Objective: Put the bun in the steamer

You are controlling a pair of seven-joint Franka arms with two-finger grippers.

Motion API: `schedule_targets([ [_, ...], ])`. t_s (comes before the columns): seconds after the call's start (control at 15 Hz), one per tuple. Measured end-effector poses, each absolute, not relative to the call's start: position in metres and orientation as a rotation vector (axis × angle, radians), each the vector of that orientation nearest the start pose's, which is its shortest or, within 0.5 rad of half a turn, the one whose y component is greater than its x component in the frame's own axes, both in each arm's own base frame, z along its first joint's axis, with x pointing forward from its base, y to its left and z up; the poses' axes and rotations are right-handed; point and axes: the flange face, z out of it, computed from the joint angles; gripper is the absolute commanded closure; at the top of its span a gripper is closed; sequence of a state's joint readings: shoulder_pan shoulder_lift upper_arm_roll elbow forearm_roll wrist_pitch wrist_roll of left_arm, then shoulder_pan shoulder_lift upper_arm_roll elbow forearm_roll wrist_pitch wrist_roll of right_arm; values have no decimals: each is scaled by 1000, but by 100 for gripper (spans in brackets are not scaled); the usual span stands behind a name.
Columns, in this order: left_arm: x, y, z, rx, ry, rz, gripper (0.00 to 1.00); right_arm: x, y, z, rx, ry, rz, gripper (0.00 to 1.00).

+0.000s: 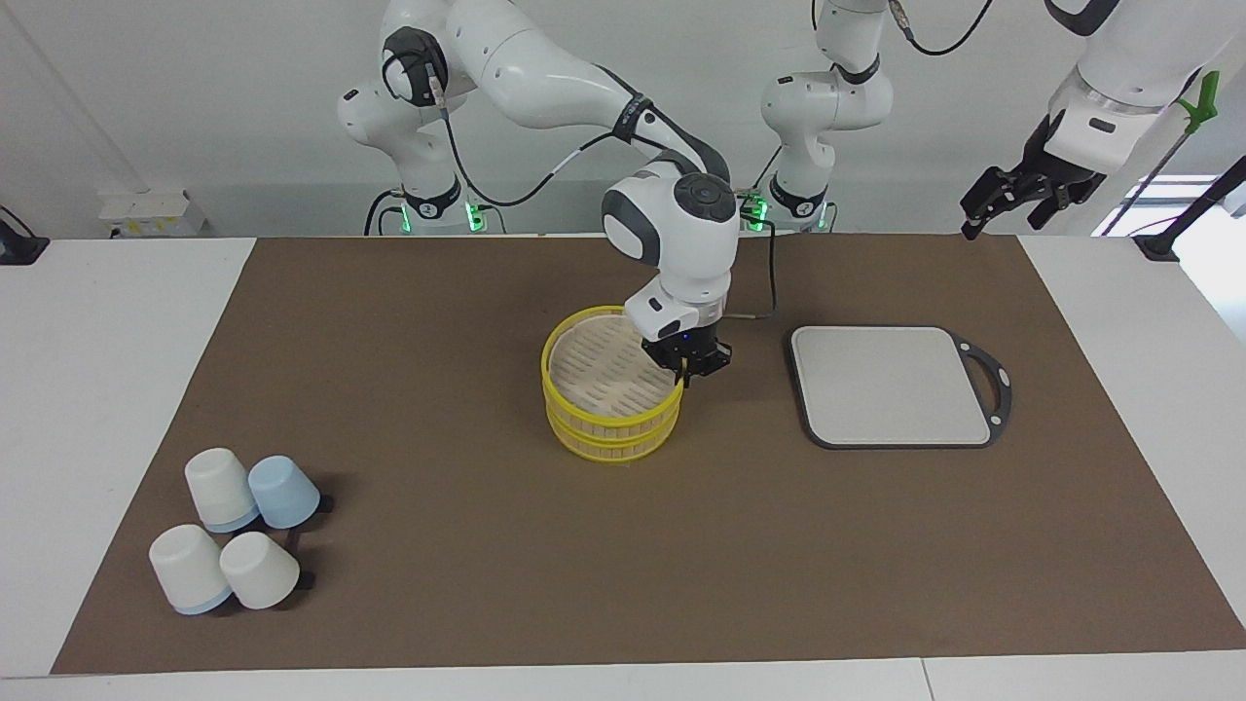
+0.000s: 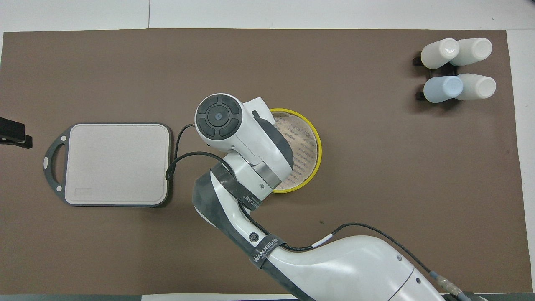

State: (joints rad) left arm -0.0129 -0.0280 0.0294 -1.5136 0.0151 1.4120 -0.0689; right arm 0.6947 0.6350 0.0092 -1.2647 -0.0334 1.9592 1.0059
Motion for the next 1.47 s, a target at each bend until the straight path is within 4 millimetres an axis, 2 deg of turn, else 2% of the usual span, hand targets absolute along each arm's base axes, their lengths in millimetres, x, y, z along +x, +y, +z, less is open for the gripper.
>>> schedule_targets([
  [0.07,529,10,653,-3120,-133,114,0,565,475,391,-3079,453,-92,28],
  [0.13,529,8,653,-3121,-128,113,0,565,475,391,-3079,454,-90,0],
  [0.4,529,5,653,-3129,-120,110,0,565,474,392,-3079,449,-92,0],
  [0.54,530,5,654,-3129,-120,105,0,567,472,401,-3072,423,-109,0],
  [0.67,530,4,654,-3133,-120,95,0,575,458,427,-3054,379,-154,0],
  [0.74,531,4,655,-3136,-120,85,0,581,444,446,-3050,334,-178,0],
  [0.87,532,4,655,-3138,-119,74,0,592,405,483,-3076,210,-186,0],
  [1.14,532,4,655,-3138,-120,72,0,613,297,553,-3123,-7,-173,0],
  [1.34,532,4,655,-3138,-120,71,0,615,217,594,-3148,-144,-130,0],
  [1.47,532,4,655,-3138,-120,71,0,610,156,616,-3164,-197,-63,0],
])
